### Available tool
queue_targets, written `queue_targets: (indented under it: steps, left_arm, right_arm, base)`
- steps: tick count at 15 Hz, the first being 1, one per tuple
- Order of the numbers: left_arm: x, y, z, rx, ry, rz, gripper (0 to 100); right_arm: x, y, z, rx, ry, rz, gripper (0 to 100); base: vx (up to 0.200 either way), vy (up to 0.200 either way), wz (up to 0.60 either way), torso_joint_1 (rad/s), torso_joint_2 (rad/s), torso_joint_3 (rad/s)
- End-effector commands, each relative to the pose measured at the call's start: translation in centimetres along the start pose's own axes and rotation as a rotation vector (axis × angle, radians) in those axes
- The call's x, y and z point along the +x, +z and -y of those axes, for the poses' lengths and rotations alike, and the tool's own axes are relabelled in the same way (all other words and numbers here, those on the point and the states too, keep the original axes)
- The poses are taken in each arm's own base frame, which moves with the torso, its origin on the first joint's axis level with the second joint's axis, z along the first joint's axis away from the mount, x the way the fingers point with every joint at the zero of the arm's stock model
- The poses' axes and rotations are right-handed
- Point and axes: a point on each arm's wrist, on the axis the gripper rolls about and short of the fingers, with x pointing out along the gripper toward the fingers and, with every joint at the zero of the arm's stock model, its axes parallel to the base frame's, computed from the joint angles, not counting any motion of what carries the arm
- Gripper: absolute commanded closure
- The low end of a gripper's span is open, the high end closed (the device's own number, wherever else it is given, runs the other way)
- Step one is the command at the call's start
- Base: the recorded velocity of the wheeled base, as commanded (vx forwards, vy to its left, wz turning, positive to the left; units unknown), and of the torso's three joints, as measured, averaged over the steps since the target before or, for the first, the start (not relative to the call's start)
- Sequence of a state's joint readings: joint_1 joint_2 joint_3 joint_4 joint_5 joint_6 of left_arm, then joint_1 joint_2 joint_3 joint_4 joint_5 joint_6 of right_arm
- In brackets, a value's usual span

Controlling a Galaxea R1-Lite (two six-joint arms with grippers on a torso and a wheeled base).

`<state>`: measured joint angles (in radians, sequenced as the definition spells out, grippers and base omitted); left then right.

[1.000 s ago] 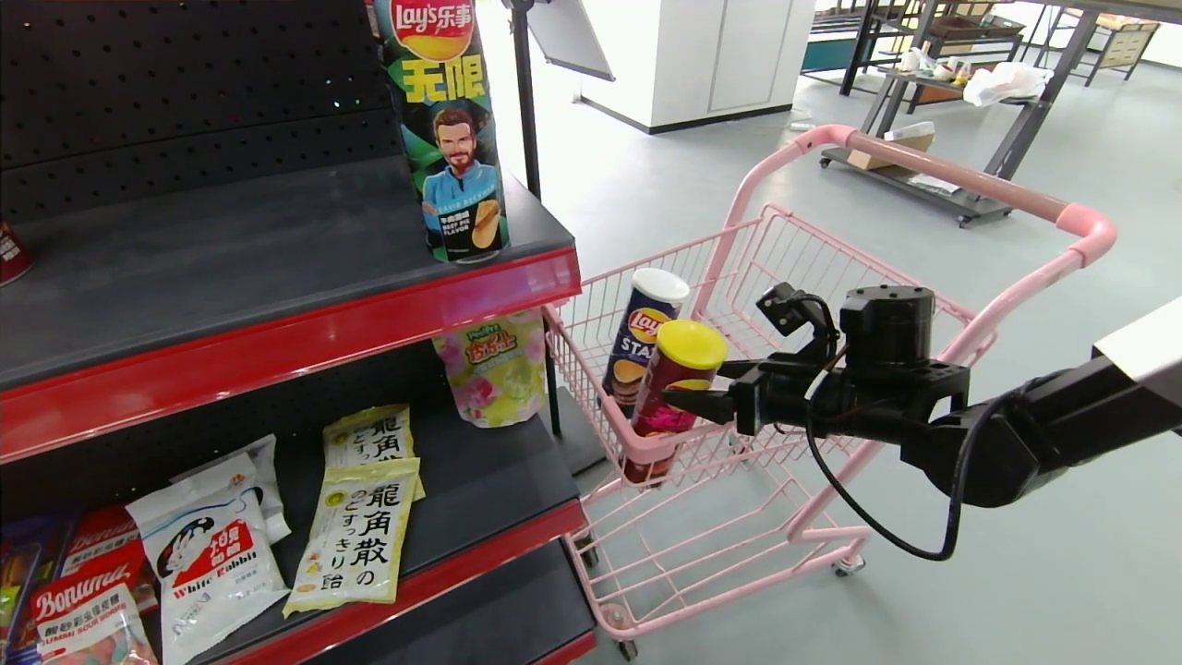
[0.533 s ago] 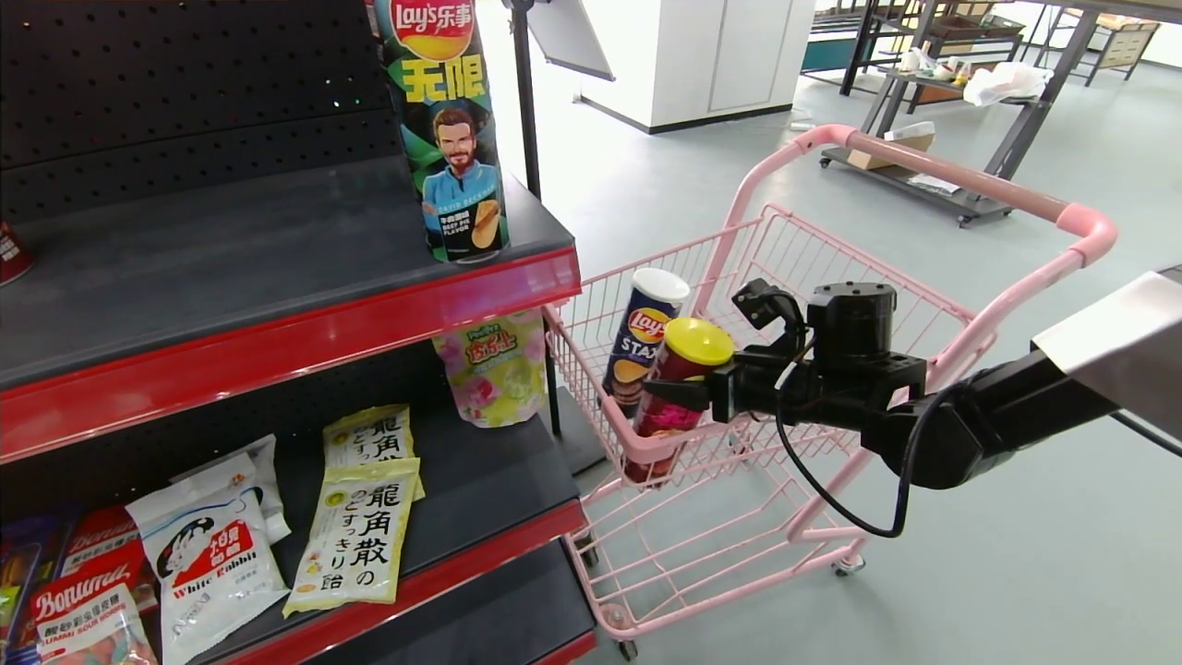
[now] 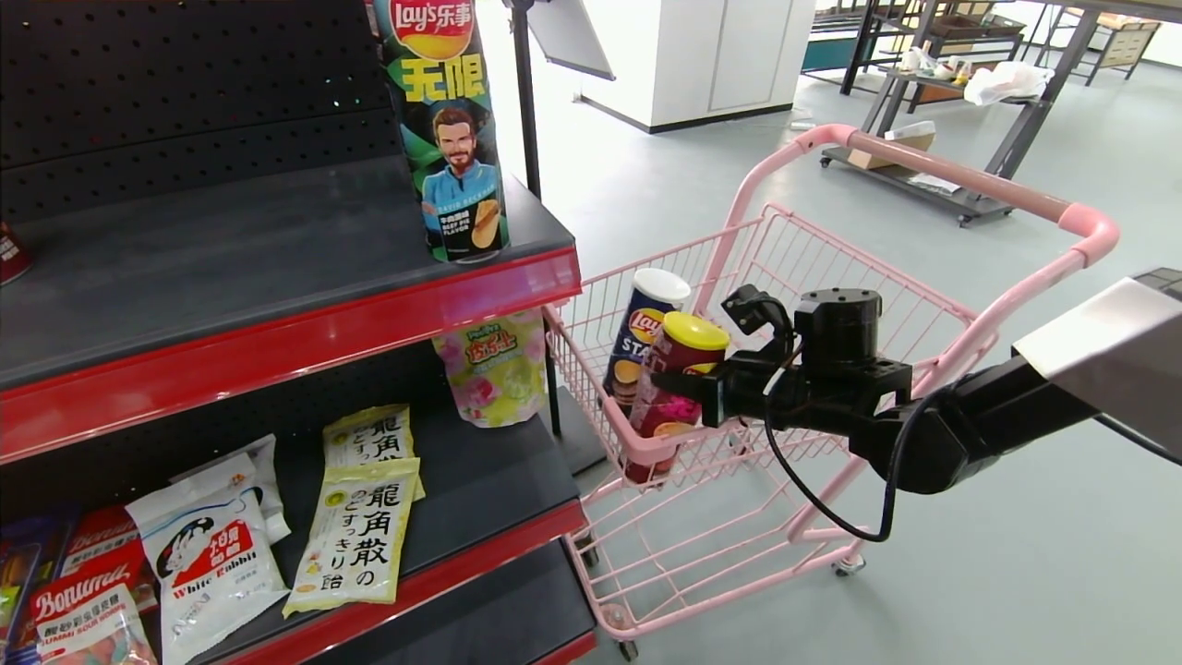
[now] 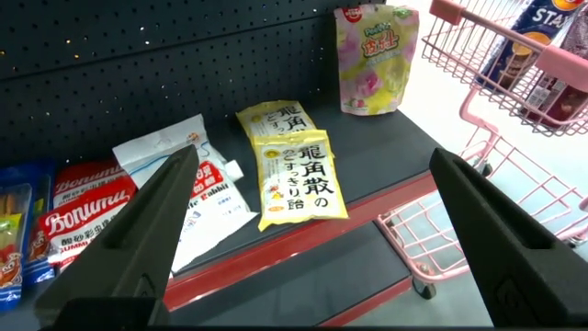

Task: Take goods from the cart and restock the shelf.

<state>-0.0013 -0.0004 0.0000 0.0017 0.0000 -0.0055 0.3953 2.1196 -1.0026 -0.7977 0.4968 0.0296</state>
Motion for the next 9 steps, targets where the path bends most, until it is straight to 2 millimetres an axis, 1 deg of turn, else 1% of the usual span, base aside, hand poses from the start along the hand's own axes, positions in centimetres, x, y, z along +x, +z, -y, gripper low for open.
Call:
queue_targets:
  steps: [1, 2, 3, 4, 5, 6, 7, 9]
  left_arm:
    - [0.0, 0.0, 0.0, -0.001, 0.0, 0.0, 0]
    - [0.0, 0.0, 0.0, -0.001, 0.0, 0.0, 0]
    - [0.0, 0.0, 0.0, -0.001, 0.0, 0.0, 0]
    - [0.0, 0.0, 0.0, -0.001, 0.0, 0.0, 0]
    - [0.0, 0.0, 0.0, -0.001, 0.0, 0.0, 0]
    - [0.0, 0.0, 0.0, -0.001, 0.0, 0.0, 0]
    - [0.0, 0.0, 0.0, -0.001, 0.0, 0.0, 0]
    - [0.0, 0.0, 0.0, -0.001, 0.0, 0.0, 0]
  right_arm:
    - [-1.0, 1.6, -0.6, -0.023, 0.003, 0.039, 100]
    - [-1.5, 2.3, -0.9, -0.032, -0.001, 0.058, 100]
    - [-2.6, 3.9, -1.4, -0.052, -0.025, 0.103, 100]
    - [-3.5, 5.0, -1.7, -0.066, -0.032, 0.135, 100]
    - [-4.2, 5.8, -2.0, -0.076, -0.036, 0.156, 100]
    - [-4.2, 5.8, -2.0, -0.076, -0.036, 0.156, 100]
    - [-6.3, 8.1, -2.5, -0.107, -0.061, 0.227, 100]
    - [-8.4, 10.0, -2.5, -0.133, -0.107, 0.293, 100]
  base:
    - [0.0, 0.0, 0.0, 0.0, 0.0, 0.0]
    - [0.0, 0.0, 0.0, 0.0, 0.0, 0.0]
    - [0.0, 0.0, 0.0, 0.0, 0.0, 0.0]
    - [0.0, 0.0, 0.0, 0.0, 0.0, 0.0]
    - [0.0, 0.0, 0.0, 0.0, 0.0, 0.0]
    - [0.0, 0.0, 0.0, 0.0, 0.0, 0.0]
    - [0.0, 0.0, 0.0, 0.0, 0.0, 0.0]
    - [0.0, 0.0, 0.0, 0.0, 0.0, 0.0]
